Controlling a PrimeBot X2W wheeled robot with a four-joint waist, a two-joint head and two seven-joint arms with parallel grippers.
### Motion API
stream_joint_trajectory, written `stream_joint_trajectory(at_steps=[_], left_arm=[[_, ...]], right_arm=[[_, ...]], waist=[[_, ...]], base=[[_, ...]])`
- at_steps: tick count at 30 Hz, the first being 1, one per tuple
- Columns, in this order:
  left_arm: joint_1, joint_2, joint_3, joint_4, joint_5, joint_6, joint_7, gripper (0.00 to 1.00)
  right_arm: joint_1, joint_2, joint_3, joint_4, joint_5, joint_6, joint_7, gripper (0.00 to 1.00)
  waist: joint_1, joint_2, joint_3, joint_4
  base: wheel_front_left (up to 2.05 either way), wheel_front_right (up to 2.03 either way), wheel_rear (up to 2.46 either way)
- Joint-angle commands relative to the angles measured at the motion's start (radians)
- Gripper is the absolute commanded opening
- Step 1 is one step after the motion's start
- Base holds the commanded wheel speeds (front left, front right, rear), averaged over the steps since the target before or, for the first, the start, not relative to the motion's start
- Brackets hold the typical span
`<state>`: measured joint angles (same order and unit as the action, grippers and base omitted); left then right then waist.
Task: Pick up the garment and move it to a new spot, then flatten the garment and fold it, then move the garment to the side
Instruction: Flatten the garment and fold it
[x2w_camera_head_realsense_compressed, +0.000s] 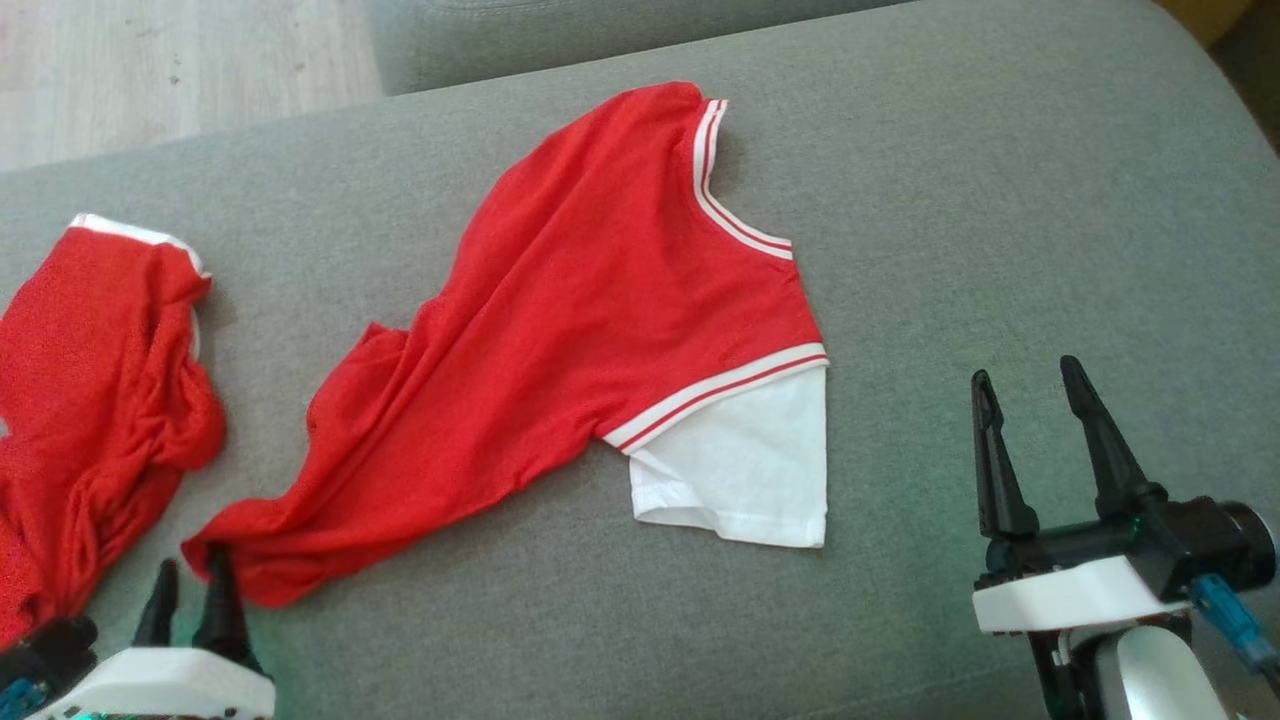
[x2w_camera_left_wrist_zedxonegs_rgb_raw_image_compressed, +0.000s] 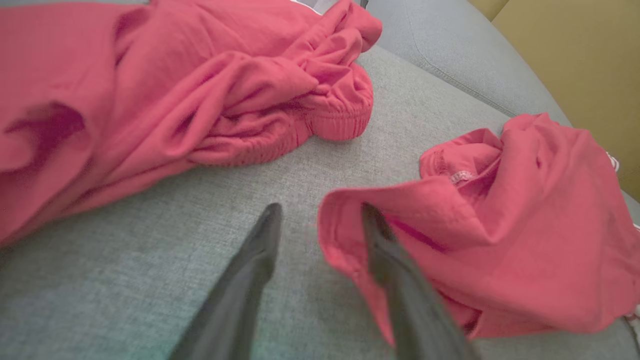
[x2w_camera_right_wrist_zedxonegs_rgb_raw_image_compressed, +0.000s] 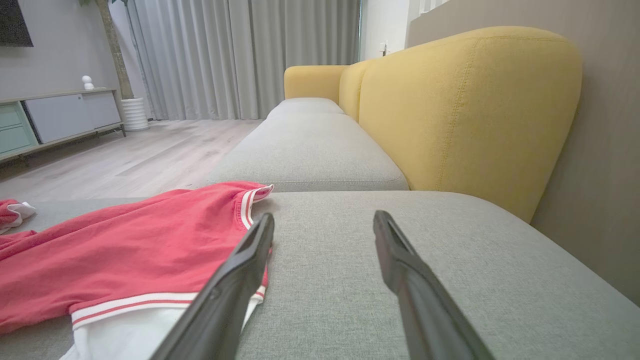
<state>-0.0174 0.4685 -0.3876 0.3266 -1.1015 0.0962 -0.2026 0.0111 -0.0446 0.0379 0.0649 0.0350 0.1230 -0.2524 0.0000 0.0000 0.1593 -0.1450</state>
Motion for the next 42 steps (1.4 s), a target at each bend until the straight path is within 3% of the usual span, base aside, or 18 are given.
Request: stream_joint_trajectory(at_steps=[1, 11, 22, 33, 34, 35, 36, 37, 42], left_arm=[[-0.022, 0.031, 0.045, -0.018, -0.011, 0.002, -0.007, 1.0], [0.121, 0.024, 0.07, -0.141, -0.056, 0.029, -0.014, 1.0], [0.113, 0.005, 0.05, -0.215, -0.078, 0.017, 0.019, 1.0], [0.106, 0.0, 0.02, -0.193, -0.078, 0.019, 0.055, 1.0], [0.098, 0.0, 0.016, -0.19, -0.075, 0.013, 0.056, 0.9], [0.091, 0.0, 0.01, -0.186, -0.072, 0.007, 0.06, 0.44], [0.085, 0.0, 0.006, -0.184, -0.07, -0.002, 0.062, 0.07], [0.08, 0.0, 0.001, -0.185, -0.069, -0.013, 0.065, 0.0], [0.095, 0.024, -0.016, -0.212, -0.052, -0.04, 0.07, 0.0]], right_arm=[[-0.027, -0.006, 0.019, -0.029, 0.005, 0.008, -0.009, 1.0], [-0.02, -0.006, 0.007, -0.034, 0.006, 0.008, -0.009, 1.0], [-0.034, -0.006, 0.017, -0.03, 0.001, 0.008, -0.009, 1.0], [-0.033, -0.006, 0.017, -0.027, 0.006, 0.008, -0.009, 1.0], [-0.033, -0.006, 0.016, -0.027, 0.006, 0.008, -0.009, 1.0], [-0.032, -0.006, 0.016, -0.027, 0.006, 0.008, -0.009, 1.0], [-0.032, -0.006, 0.016, -0.027, 0.005, 0.008, -0.009, 1.0], [-0.032, -0.006, 0.017, -0.026, 0.004, 0.008, -0.009, 1.0], [-0.027, -0.006, 0.013, -0.028, 0.007, 0.008, -0.009, 1.0]], waist=[[0.0, 0.0, 0.0, -0.002], [0.0, 0.0, -0.004, 0.003], [0.0, 0.0, 0.001, -0.004], [0.0, 0.0, 0.001, -0.022], [0.0, 0.0, 0.0, -0.022], [0.0, 0.0, -0.001, -0.021], [0.0, 0.0, -0.002, -0.021], [0.0, 0.0, -0.004, -0.021], [0.0, 0.0, -0.016, -0.021]], base=[[0.0, 0.0, 0.0], [0.0, 0.0, 0.0], [0.0, 0.0, 0.0], [0.0, 0.0, 0.0], [0.0, 0.0, 0.0], [0.0, 0.0, 0.0], [0.0, 0.0, 0.0], [0.0, 0.0, 0.0], [0.0, 0.0, 0.0]])
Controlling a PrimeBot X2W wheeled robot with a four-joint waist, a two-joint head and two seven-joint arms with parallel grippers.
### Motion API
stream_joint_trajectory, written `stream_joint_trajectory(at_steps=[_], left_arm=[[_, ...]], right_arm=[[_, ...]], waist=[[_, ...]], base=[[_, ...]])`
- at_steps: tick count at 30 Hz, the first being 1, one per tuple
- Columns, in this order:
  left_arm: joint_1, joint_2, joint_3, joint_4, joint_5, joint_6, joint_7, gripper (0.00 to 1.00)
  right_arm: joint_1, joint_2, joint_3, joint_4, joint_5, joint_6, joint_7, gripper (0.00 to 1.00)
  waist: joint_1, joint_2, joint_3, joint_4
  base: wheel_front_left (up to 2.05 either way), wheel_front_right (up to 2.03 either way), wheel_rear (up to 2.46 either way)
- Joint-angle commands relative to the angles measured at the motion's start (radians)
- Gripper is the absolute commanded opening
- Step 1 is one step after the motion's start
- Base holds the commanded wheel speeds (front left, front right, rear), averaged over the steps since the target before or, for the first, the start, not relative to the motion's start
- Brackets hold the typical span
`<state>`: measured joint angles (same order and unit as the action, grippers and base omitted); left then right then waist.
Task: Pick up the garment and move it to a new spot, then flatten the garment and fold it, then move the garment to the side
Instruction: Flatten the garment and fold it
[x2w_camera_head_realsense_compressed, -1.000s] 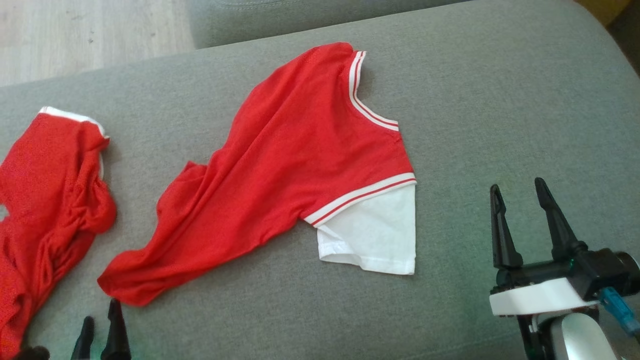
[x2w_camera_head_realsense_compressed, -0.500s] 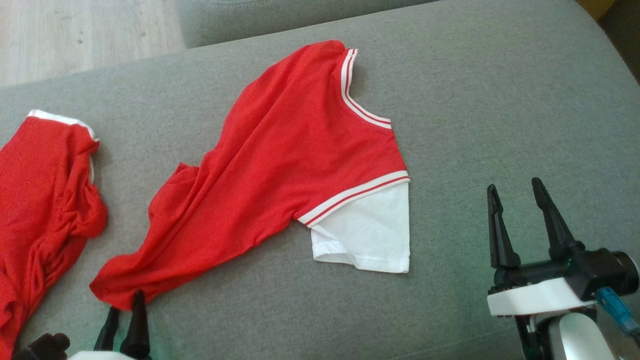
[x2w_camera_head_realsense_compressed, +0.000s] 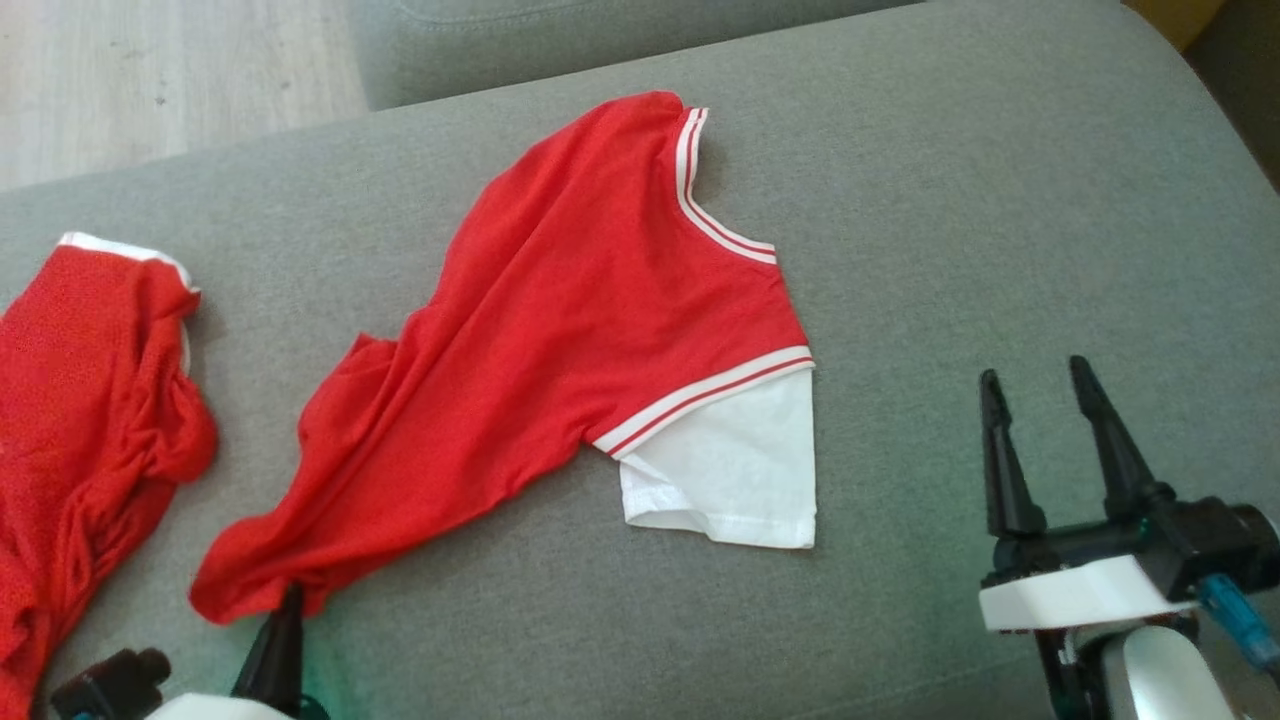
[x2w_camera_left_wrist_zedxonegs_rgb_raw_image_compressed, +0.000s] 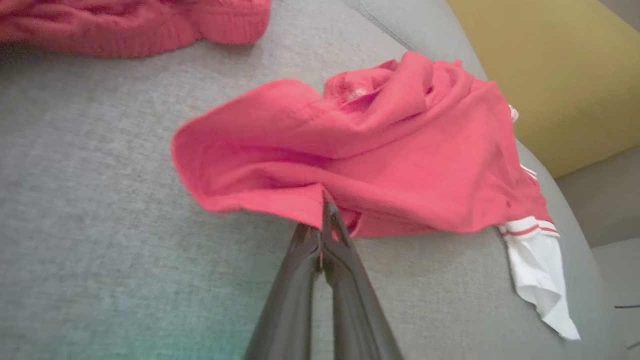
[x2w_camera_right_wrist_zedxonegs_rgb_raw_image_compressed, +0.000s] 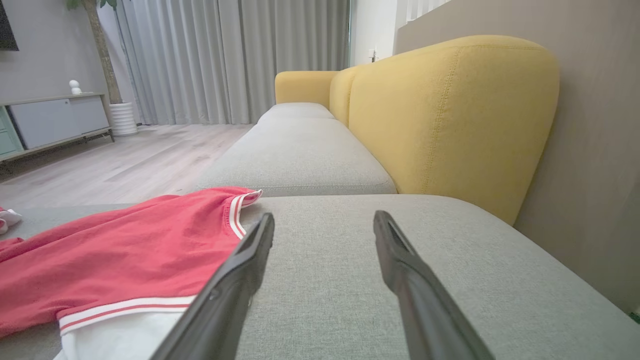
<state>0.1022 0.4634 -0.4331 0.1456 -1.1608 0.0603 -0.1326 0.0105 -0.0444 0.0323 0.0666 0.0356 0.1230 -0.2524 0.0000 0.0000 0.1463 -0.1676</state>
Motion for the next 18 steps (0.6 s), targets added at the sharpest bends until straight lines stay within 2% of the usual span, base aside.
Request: stream_joint_trajectory(at_steps=[1, 3, 9, 14, 18], left_arm=[[-0.019, 0.039, 0.024, -0.047, 0.013, -0.01, 0.005, 0.0], [0.0, 0.055, 0.023, -0.092, 0.005, -0.025, 0.013, 0.0], [0.107, 0.154, 0.014, -0.233, -0.017, -0.054, 0.076, 0.0], [0.173, 0.206, 0.006, -0.25, -0.042, -0.075, 0.115, 0.0], [0.198, 0.222, 0.005, -0.229, -0.056, -0.071, 0.13, 0.0]], right_arm=[[-0.022, -0.006, 0.013, -0.029, 0.005, 0.008, -0.009, 1.0], [-0.016, -0.006, 0.015, -0.025, -0.001, 0.008, -0.009, 1.0], [-0.014, -0.006, 0.017, -0.022, -0.001, 0.008, -0.009, 1.0], [-0.008, -0.006, 0.019, -0.02, -0.004, 0.008, -0.009, 1.0], [-0.006, -0.006, 0.023, -0.018, -0.007, 0.008, -0.009, 1.0]], waist=[[0.0, 0.0, -0.005, 0.007], [0.0, 0.0, -0.009, 0.012], [0.0, 0.0, -0.027, 0.027], [0.0, 0.0, -0.037, 0.033], [0.0, 0.0, -0.045, 0.033]], base=[[0.0, 0.0, 0.0], [0.0, 0.0, 0.0], [0.0, 0.0, 0.0], [0.0, 0.0, 0.0], [0.0, 0.0, 0.0]])
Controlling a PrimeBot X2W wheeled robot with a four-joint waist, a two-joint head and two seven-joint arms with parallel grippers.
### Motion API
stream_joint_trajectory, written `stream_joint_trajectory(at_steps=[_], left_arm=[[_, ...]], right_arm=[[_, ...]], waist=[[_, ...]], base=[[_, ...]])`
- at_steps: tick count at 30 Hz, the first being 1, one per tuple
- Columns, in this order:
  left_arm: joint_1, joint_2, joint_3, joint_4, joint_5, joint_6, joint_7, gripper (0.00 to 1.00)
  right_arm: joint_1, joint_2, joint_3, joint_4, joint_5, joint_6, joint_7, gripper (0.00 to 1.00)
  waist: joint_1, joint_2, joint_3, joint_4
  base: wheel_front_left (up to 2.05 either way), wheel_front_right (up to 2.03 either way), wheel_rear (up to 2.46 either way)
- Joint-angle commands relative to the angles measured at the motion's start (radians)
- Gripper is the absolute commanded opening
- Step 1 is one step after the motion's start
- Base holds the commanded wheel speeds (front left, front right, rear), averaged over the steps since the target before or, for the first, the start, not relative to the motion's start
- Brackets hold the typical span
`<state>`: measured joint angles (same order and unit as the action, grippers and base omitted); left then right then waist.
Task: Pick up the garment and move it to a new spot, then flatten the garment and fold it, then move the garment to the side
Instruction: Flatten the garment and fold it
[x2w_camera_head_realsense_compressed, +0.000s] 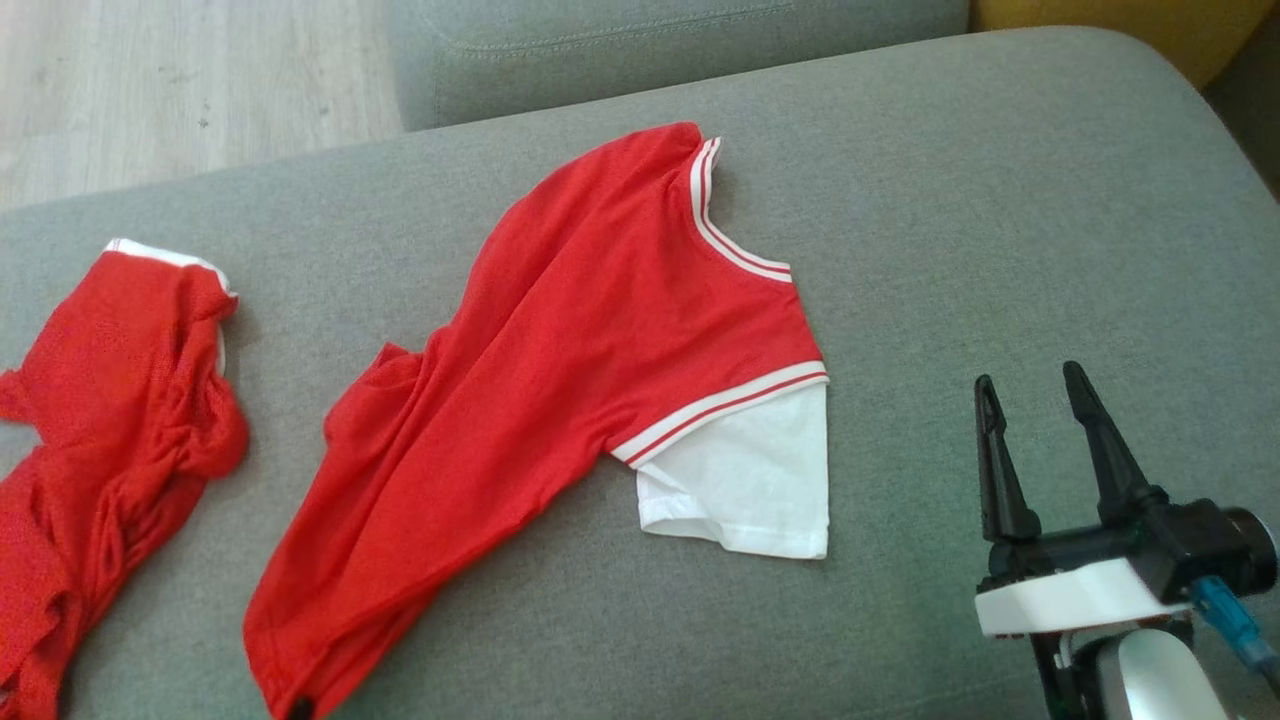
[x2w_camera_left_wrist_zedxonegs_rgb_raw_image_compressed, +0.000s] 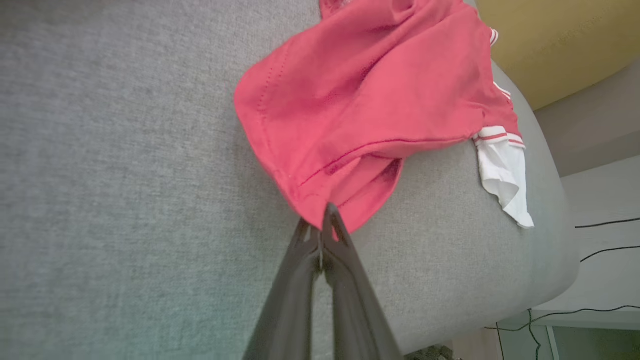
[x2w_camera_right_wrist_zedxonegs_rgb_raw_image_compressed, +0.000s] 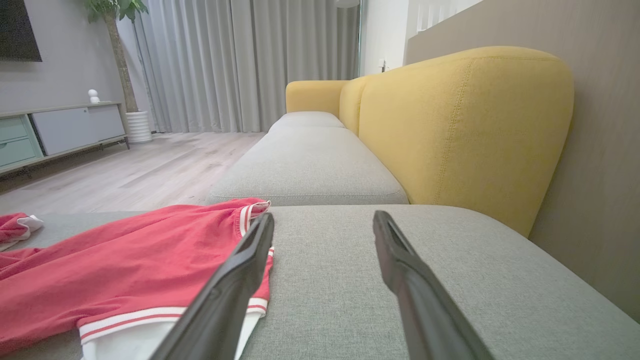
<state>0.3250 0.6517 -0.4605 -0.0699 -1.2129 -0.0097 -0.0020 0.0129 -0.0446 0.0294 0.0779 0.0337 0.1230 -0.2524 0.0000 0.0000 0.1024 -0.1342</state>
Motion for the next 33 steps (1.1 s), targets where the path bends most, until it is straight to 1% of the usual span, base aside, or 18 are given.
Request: stream_joint_trajectory(at_steps=[1, 3, 9, 15, 16, 17, 18, 19, 20, 21, 25, 28, 33], left_arm=[[-0.021, 0.04, 0.029, -0.005, 0.005, 0.005, 0.002, 0.0], [-0.02, 0.043, 0.021, 0.018, 0.023, 0.016, 0.002, 0.0], [-0.036, 0.012, 0.002, 0.093, 0.046, 0.029, -0.012, 0.0], [-0.046, -0.038, -0.017, 0.161, 0.052, 0.015, -0.039, 0.0], [-0.046, -0.044, -0.018, 0.17, 0.053, 0.016, -0.044, 0.03], [-0.045, -0.051, -0.017, 0.179, 0.05, 0.018, -0.05, 0.27], [-0.044, -0.056, -0.02, 0.186, 0.051, 0.017, -0.052, 0.33], [-0.042, -0.061, -0.02, 0.192, 0.048, 0.017, -0.055, 0.42], [-0.04, -0.066, -0.016, 0.197, 0.045, 0.021, -0.062, 0.9], [-0.036, -0.069, -0.011, 0.201, 0.043, 0.027, -0.068, 1.0], [-0.022, -0.06, 0.014, 0.185, 0.047, 0.045, -0.103, 1.0], [-0.013, -0.046, 0.038, 0.139, 0.049, 0.064, -0.123, 1.0], [-0.029, -0.029, 0.044, 0.08, 0.047, 0.095, -0.095, 1.0]], right_arm=[[-0.008, -0.006, 0.027, -0.029, -0.006, 0.008, -0.009, 1.0], [-0.008, -0.006, 0.027, -0.028, -0.008, 0.008, -0.009, 1.0], [-0.006, -0.006, 0.028, -0.025, -0.01, 0.008, -0.009, 1.0], [0.003, -0.006, 0.027, -0.027, -0.011, 0.008, -0.009, 1.0], [0.005, -0.006, 0.026, -0.026, -0.011, 0.008, -0.009, 1.0], [0.006, -0.006, 0.026, -0.026, -0.011, 0.008, -0.009, 1.0], [0.008, -0.006, 0.025, -0.026, -0.011, 0.008, -0.009, 1.0], [0.009, -0.006, 0.025, -0.026, -0.011, 0.008, -0.009, 1.0], [0.011, -0.006, 0.025, -0.026, -0.01, 0.008, -0.009, 1.0], [0.012, -0.006, 0.025, -0.026, -0.01, 0.008, -0.009, 1.0], [0.016, -0.006, 0.021, -0.027, -0.01, 0.008, -0.009, 1.0], [0.016, -0.006, 0.019, -0.027, -0.012, 0.008, -0.009, 1.0], [0.015, -0.006, 0.029, -0.026, -0.014, 0.008, -0.009, 1.0]], waist=[[0.0, 0.0, -0.002, -0.001], [0.0, 0.0, -0.003, -0.002], [0.0, 0.0, -0.011, -0.004], [0.0, 0.0, -0.024, -0.005], [0.0, 0.0, -0.026, -0.005], [0.0, 0.0, -0.028, -0.004], [0.0, 0.0, -0.03, -0.003], [0.0, 0.0, -0.033, -0.002], [0.0, 0.0, -0.035, -0.001], [0.0, 0.0, -0.036, 0.001], [0.0, 0.0, -0.042, 0.009], [0.0, 0.0, -0.046, 0.017], [0.0, 0.0, -0.047, 0.026]], base=[[0.0, 0.0, 0.0], [0.0, 0.0, 0.0], [0.0, 0.0, 0.0], [0.0, 0.0, 0.0], [0.0, 0.0, 0.0], [0.0, 0.0, 0.0], [0.0, 0.0, 0.0], [0.0, 0.0, 0.0], [0.0, 0.0, 0.0], [0.0, 0.0, 0.0], [0.0, 0.0, 0.0], [0.0, 0.0, 0.0], [0.0, 0.0, 0.0]])
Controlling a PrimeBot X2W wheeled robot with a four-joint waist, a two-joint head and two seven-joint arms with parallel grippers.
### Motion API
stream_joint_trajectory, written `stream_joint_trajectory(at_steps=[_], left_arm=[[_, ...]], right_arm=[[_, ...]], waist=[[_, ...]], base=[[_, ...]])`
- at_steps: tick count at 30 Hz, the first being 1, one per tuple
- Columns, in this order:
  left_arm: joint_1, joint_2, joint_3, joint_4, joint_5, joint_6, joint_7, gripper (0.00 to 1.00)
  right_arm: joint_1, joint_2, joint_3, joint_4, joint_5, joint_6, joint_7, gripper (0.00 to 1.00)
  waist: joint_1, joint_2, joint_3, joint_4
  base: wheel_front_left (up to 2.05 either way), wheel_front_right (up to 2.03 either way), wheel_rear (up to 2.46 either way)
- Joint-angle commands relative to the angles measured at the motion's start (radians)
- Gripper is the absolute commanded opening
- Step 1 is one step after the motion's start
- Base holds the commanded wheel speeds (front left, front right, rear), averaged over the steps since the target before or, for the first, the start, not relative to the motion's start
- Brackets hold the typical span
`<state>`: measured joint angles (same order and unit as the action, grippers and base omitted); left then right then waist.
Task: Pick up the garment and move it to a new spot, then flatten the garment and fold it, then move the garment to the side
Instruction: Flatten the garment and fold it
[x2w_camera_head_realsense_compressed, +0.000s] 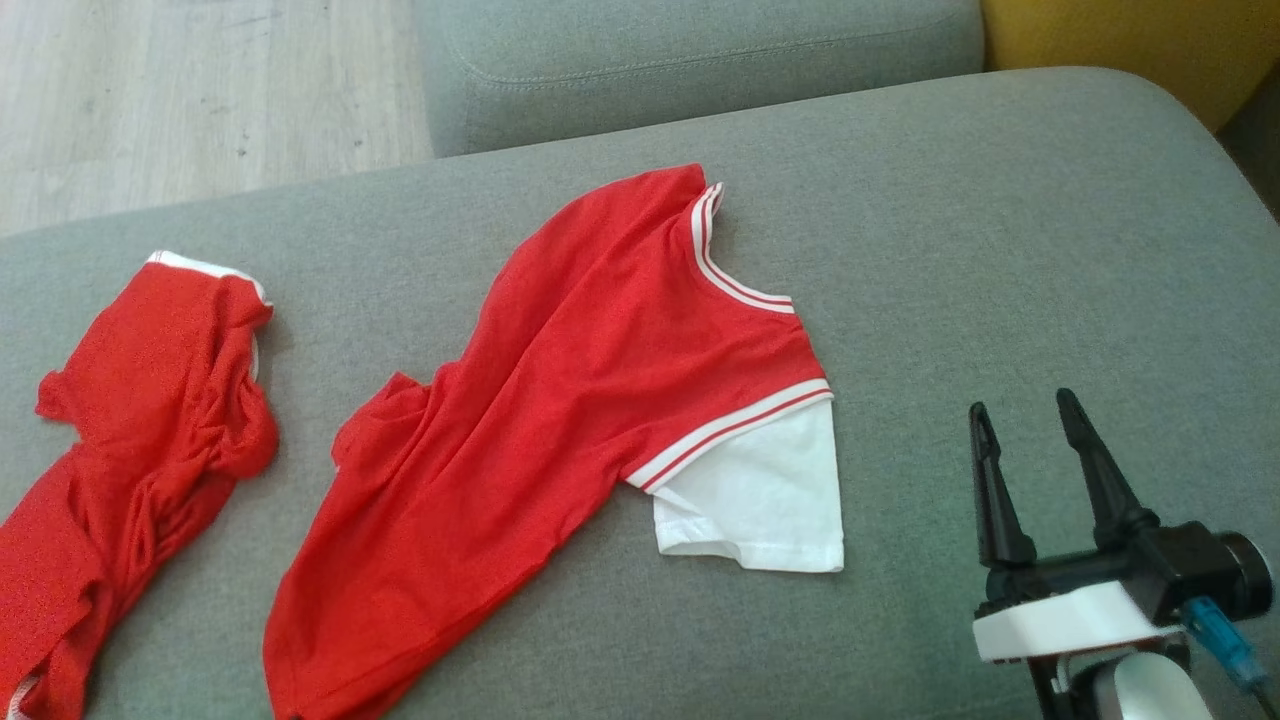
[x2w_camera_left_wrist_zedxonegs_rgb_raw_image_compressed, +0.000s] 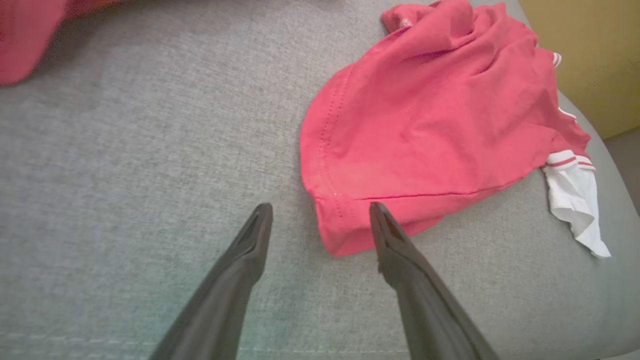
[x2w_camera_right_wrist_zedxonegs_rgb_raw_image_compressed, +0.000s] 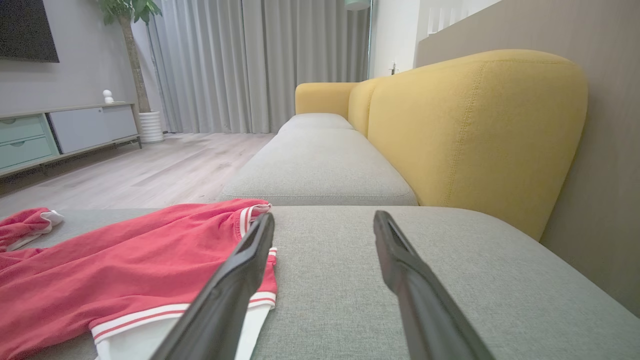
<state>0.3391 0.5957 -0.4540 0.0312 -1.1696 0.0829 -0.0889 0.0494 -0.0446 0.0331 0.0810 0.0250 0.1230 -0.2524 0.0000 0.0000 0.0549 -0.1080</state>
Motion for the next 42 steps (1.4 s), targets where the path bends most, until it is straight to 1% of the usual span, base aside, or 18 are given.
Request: stream_joint_trajectory(at_steps=[1, 3, 9, 14, 15, 16, 17, 18, 19, 20, 21, 22, 25, 28, 32, 36, 38, 42], left_arm=[[-0.051, 0.025, 0.035, -0.025, 0.004, 0.008, 0.0, 1.0], [-0.064, 0.018, 0.031, -0.03, 0.001, 0.013, 0.009, 1.0], [-0.093, -0.002, 0.019, -0.012, -0.023, 0.008, 0.043, 1.0], [-0.127, -0.011, 0.01, 0.026, -0.037, -0.009, 0.072, 1.0], [-0.135, -0.015, 0.013, 0.031, -0.037, -0.013, 0.067, 0.86], [-0.142, -0.019, 0.015, 0.038, -0.038, -0.015, 0.064, 0.66], [-0.148, -0.021, 0.014, 0.043, -0.037, -0.02, 0.063, 0.53], [-0.154, -0.025, 0.013, 0.047, -0.037, -0.024, 0.062, 0.47], [-0.154, -0.025, 0.013, 0.047, -0.037, -0.024, 0.062, 0.47], [-0.16, -0.027, 0.012, 0.052, -0.037, -0.028, 0.062, 0.35], [-0.165, -0.028, 0.01, 0.056, -0.036, -0.033, 0.062, 0.21], [-0.17, -0.03, 0.007, 0.059, -0.034, -0.039, 0.064, 0.0], [-0.176, -0.031, 0.002, 0.056, -0.028, -0.059, 0.057, 0.0], [-0.165, -0.021, 0.012, 0.034, -0.017, -0.065, 0.033, 0.0], [-0.123, 0.001, 0.037, -0.047, -0.018, -0.065, -0.002, 0.0], [-0.061, 0.017, 0.035, -0.127, -0.038, -0.087, -0.004, 0.0], [-0.038, 0.017, 0.019, -0.134, -0.038, -0.091, 0.003, 0.0], [-0.029, -0.015, -0.028, -0.083, -0.025, -0.095, 0.012, 0.0]], right_arm=[[-0.023, -0.006, 0.028, -0.029, -0.006, 0.008, -0.009, 1.0], [-0.026, -0.006, 0.032, -0.03, -0.005, 0.008, -0.009, 1.0], [-0.028, -0.006, 0.033, -0.033, 0.001, 0.008, -0.009, 1.0], [-0.039, -0.006, 0.034, -0.032, 0.006, 0.008, -0.009, 1.0], [-0.042, -0.006, 0.034, -0.032, 0.007, 0.008, -0.009, 1.0], [-0.043, -0.006, 0.033, -0.032, 0.008, 0.008, -0.009, 1.0], [-0.044, -0.006, 0.032, -0.033, 0.009, 0.008, -0.009, 1.0], [-0.044, -0.006, 0.032, -0.033, 0.009, 0.008, -0.009, 1.0], [-0.044, -0.006, 0.032, -0.033, 0.009, 0.008, -0.009, 1.0], [-0.044, -0.006, 0.031, -0.032, 0.009, 0.008, -0.009, 1.0], [-0.044, -0.006, 0.031, -0.032, 0.009, 0.008, -0.009, 1.0], [-0.044, -0.006, 0.031, -0.031, 0.009, 0.008, -0.009, 1.0], [-0.043, -0.006, 0.027, -0.029, 0.009, 0.008, -0.009, 1.0], [-0.039, -0.006, 0.023, -0.027, 0.007, 0.008, -0.009, 1.0], [-0.031, -0.006, 0.017, -0.027, 0.003, 0.008, -0.009, 1.0], [-0.026, -0.006, 0.016, -0.026, 0.0, 0.008, -0.009, 1.0], [-0.026, -0.006, 0.02, -0.024, -0.001, 0.008, -0.009, 1.0], [-0.021, -0.006, 0.024, -0.02, -0.002, 0.008, -0.009, 1.0]], waist=[[0.0, 0.0, 0.001, 0.0], [0.0, 0.0, 0.003, -0.004], [0.0, 0.0, 0.021, -0.018], [0.0, 0.0, 0.039, -0.026], [0.0, 0.0, 0.041, -0.027], [0.0, 0.0, 0.044, -0.028], [0.0, 0.0, 0.046, -0.028], [0.0, 0.0, 0.048, -0.028], [0.0, 0.0, 0.048, -0.028], [0.0, 0.0, 0.049, -0.028], [0.0, 0.0, 0.05, -0.027], [0.0, 0.0, 0.05, -0.027], [0.0, 0.0, 0.046, -0.022], [0.0, 0.0, 0.039, -0.015], [0.0, 0.0, 0.027, 0.002], [0.0, 0.0, 0.014, 0.017], [0.0, 0.0, 0.008, 0.022], [0.0, 0.0, -0.007, 0.03]], base=[[0.0, 0.0, 0.0], [0.0, 0.0, 0.0], [0.0, 0.0, 0.0], [0.0, 0.0, 0.0], [0.0, 0.0, 0.0], [0.0, 0.0, 0.0], [0.0, 0.0, 0.0], [0.0, 0.0, 0.0], [0.0, 0.0, 0.0], [0.0, 0.0, 0.0], [0.0, 0.0, 0.0], [0.0, 0.0, 0.0], [0.0, 0.0, 0.0], [0.0, 0.0, 0.0], [0.0, 0.0, 0.0], [0.0, 0.0, 0.0], [0.0, 0.0, 0.0], [0.0, 0.0, 0.0]])
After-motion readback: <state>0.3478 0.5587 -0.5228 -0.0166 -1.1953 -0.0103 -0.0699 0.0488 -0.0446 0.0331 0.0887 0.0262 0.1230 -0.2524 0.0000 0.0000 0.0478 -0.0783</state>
